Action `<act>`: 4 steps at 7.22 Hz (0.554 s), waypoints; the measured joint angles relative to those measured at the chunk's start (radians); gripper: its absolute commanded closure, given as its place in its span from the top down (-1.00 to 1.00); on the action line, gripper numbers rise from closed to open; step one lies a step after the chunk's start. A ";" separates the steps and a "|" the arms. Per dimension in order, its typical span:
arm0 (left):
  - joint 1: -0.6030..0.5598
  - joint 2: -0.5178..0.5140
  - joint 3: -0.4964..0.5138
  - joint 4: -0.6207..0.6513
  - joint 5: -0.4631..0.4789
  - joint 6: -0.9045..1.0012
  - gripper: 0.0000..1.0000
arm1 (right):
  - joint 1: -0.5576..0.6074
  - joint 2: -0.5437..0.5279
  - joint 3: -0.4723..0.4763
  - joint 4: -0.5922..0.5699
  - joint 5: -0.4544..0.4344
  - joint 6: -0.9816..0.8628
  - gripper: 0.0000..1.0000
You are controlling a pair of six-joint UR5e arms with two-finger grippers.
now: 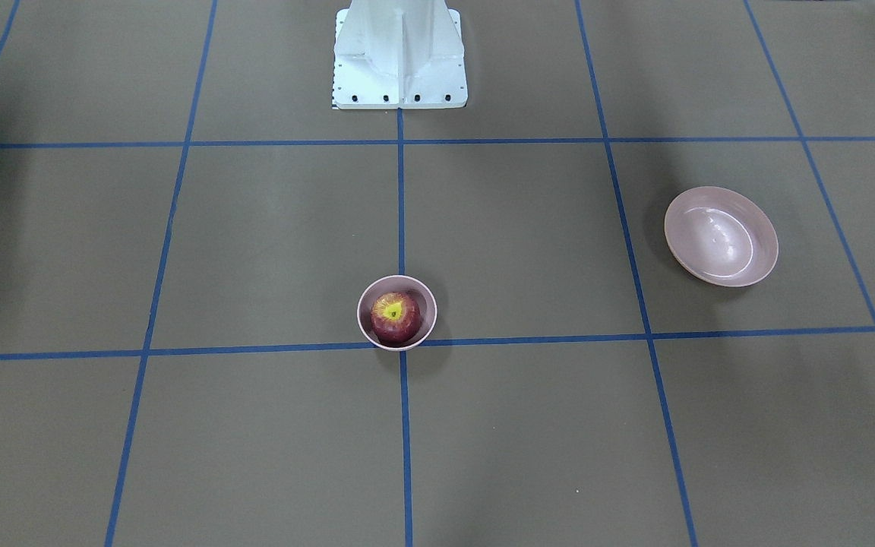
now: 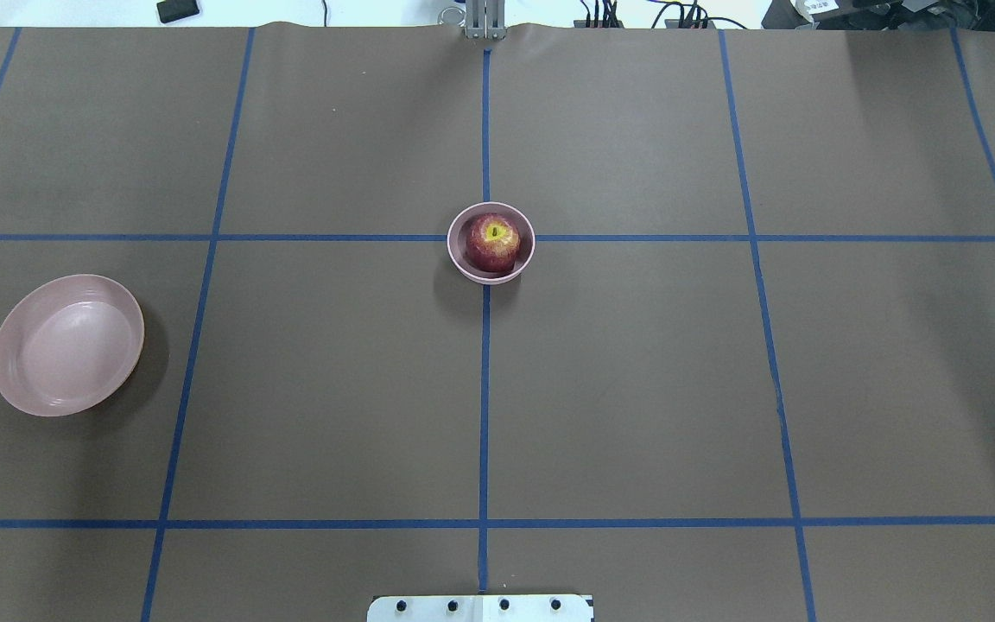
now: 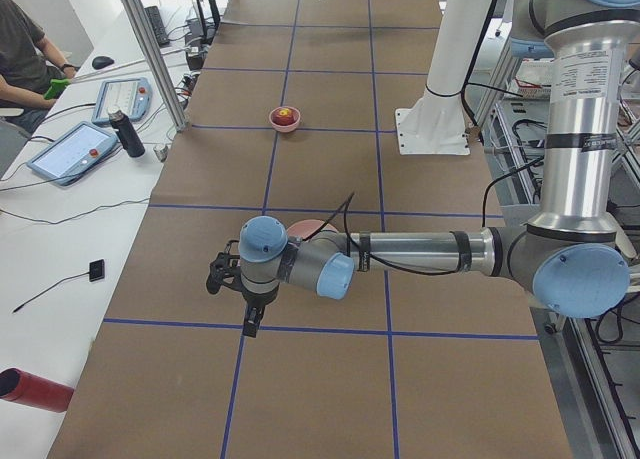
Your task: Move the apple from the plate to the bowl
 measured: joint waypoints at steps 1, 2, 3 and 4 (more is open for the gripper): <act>0.000 -0.005 -0.002 0.005 -0.006 -0.008 0.96 | -0.012 0.025 -0.024 -0.020 0.005 0.000 1.00; 0.001 -0.017 0.002 0.009 -0.014 -0.031 0.96 | -0.018 0.049 -0.038 -0.053 0.010 0.000 1.00; 0.001 -0.025 0.006 0.015 -0.029 -0.063 0.96 | -0.020 0.068 -0.045 -0.080 0.016 -0.001 1.00; 0.000 -0.023 0.008 0.028 -0.053 -0.080 0.96 | -0.021 0.080 -0.051 -0.092 0.021 -0.001 1.00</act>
